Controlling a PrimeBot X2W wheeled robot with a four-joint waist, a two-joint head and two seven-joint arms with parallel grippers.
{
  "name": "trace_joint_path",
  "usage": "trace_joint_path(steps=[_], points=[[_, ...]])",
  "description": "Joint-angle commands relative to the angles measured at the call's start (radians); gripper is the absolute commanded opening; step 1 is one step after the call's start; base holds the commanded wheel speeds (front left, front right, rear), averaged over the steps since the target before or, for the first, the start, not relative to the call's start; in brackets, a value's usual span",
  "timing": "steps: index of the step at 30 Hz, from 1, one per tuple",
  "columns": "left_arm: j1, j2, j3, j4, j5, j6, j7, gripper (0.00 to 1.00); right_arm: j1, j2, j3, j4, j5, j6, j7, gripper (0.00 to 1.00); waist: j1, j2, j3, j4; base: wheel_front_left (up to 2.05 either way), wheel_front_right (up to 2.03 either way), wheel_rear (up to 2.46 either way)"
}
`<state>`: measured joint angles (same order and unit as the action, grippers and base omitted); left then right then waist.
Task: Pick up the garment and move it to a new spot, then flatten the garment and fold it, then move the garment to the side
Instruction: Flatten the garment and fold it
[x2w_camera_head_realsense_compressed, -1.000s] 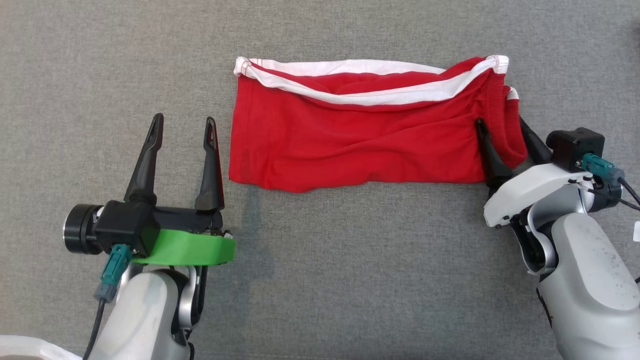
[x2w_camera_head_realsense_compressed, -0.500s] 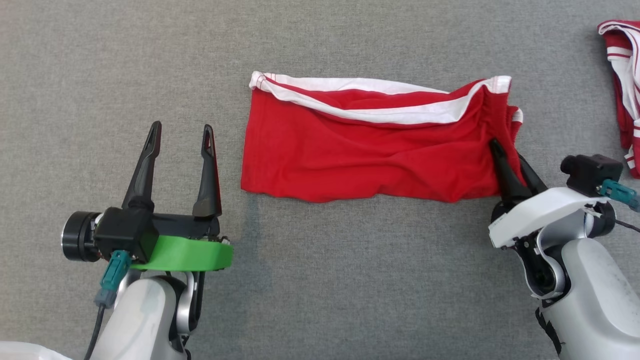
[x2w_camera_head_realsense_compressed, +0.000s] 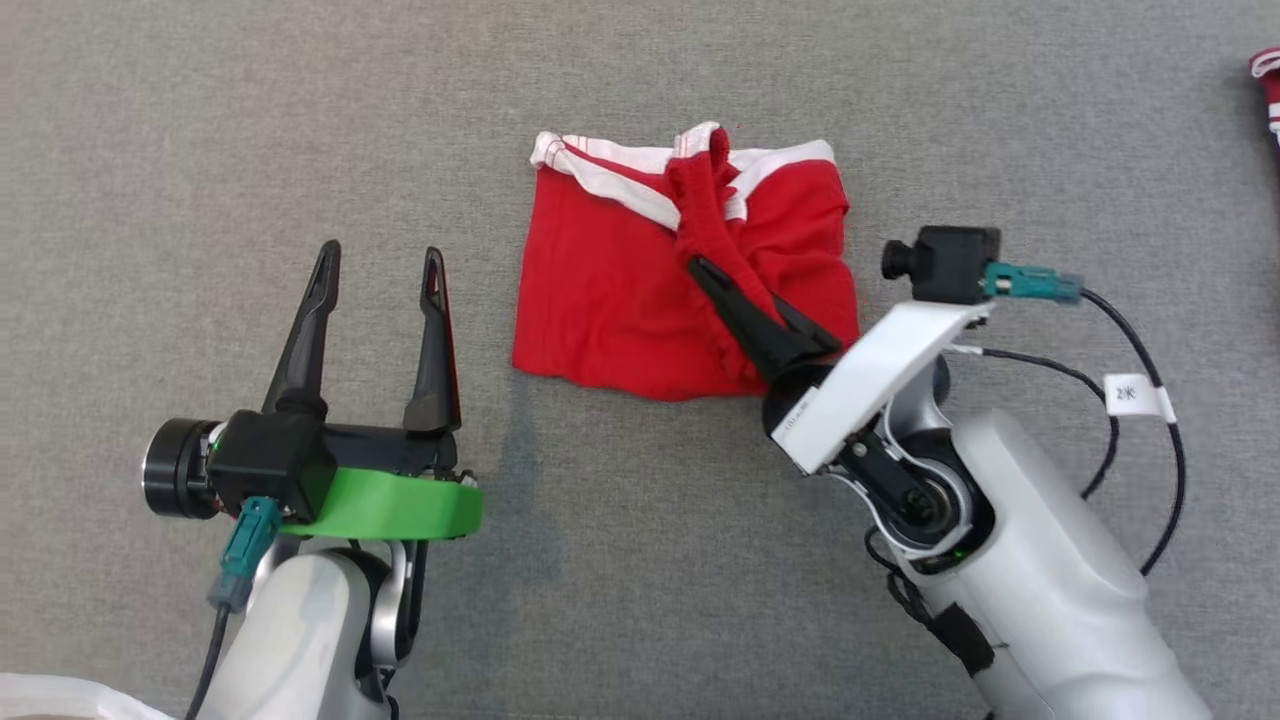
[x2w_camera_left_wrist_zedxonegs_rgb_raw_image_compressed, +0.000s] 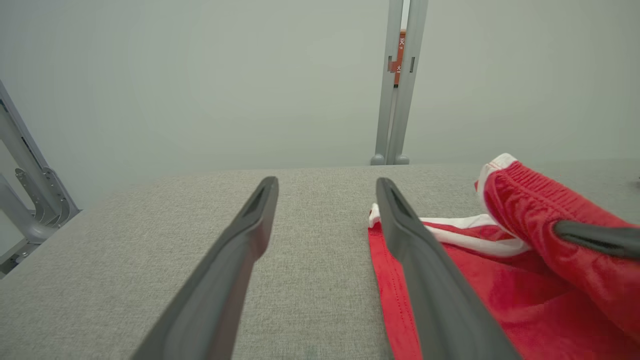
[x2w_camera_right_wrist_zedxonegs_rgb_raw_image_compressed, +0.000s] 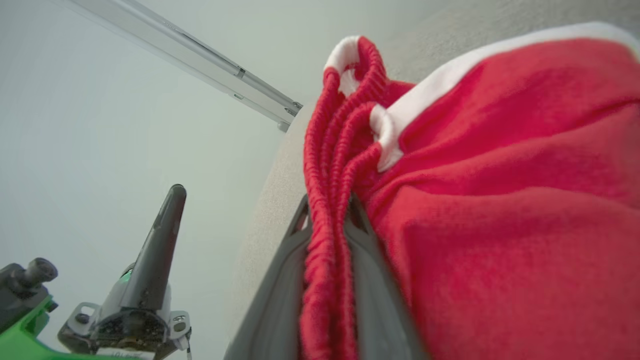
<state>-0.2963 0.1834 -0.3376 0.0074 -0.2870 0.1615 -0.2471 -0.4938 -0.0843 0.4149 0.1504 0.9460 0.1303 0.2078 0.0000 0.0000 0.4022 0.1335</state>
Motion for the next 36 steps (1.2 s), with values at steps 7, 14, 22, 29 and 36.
trace_joint_path(steps=[7,14,22,29,36], points=[[-0.023,-0.021,-0.013,0.026,0.001,-0.010,-0.010,1.00,-0.158,0.030,0.122,0.203,0.028,0.001,-0.117,0.00,0.0000,0.0000,0.015,0.078,0.00,0.00,0.00],[-0.020,-0.031,-0.010,0.045,0.001,-0.012,-0.016,1.00,-0.247,0.033,0.265,0.359,-0.018,0.001,-0.259,1.00,0.0000,0.0000,0.014,0.098,0.00,0.00,0.00],[-0.005,-0.023,-0.001,0.047,0.014,-0.003,-0.018,1.00,-0.311,-0.017,0.398,0.381,-0.182,0.001,-0.461,1.00,0.0000,0.0000,-0.003,0.062,0.00,0.00,0.00],[0.017,0.002,0.021,0.043,0.016,0.014,-0.018,1.00,-0.194,-0.096,0.178,0.208,-0.346,0.000,-0.472,1.00,0.0000,0.0000,-0.032,0.002,0.00,0.00,0.00],[0.056,0.036,0.058,0.035,-0.002,0.036,-0.011,1.00,0.020,-0.147,-0.073,0.031,-0.468,0.000,-0.473,1.00,0.0000,0.0000,-0.073,-0.070,0.00,0.00,0.00]])
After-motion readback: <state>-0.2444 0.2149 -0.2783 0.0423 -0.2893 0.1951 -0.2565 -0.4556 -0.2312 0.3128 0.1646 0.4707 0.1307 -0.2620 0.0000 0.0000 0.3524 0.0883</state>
